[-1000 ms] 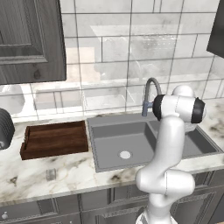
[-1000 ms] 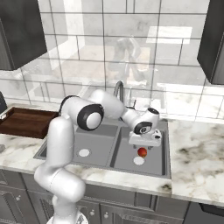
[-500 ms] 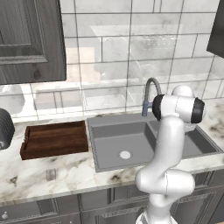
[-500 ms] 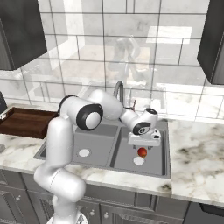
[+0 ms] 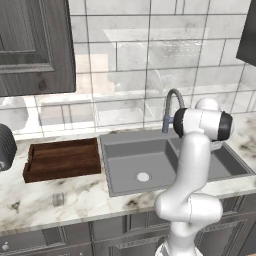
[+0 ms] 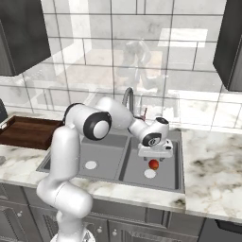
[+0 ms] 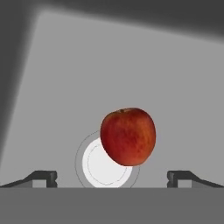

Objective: Pick up all produce items and place them in the sink. Turn on the sink faucet to wash them. Then turn the sink off and put them in the tray.

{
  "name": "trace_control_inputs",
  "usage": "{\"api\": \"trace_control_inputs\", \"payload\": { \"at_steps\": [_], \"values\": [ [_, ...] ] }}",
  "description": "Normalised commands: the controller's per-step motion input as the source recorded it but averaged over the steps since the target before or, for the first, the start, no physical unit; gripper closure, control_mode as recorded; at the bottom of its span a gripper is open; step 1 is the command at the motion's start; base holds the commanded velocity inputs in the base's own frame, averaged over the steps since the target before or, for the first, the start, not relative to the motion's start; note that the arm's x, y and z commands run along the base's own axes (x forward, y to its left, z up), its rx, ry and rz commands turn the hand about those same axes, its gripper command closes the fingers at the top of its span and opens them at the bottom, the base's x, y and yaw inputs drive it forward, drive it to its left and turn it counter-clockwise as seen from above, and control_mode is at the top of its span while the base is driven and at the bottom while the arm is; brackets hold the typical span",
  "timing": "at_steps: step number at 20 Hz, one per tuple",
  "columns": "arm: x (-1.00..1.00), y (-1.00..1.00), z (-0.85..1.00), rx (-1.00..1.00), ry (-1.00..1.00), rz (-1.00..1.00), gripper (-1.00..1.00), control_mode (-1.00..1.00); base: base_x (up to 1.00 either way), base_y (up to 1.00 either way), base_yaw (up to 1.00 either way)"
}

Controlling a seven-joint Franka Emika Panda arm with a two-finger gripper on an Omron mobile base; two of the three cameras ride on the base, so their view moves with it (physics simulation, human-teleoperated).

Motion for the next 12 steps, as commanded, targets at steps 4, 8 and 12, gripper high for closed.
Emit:
{"api": "trace_control_inputs", "payload": {
  "at_steps": [4, 8, 12],
  "values": [
    [0.08, 0.0, -0.09, 0.0, 0.0, 0.0, -1.0, -1.0, 0.0, 0.0, 0.0],
    [0.1, 0.0, -0.09, 0.0, 0.0, 0.0, -1.0, -1.0, 0.0, 0.0, 0.0],
    [0.09, -0.01, -0.07, 0.0, 0.0, 0.0, -1.0, -1.0, 0.0, 0.0, 0.0]
  ]
}}
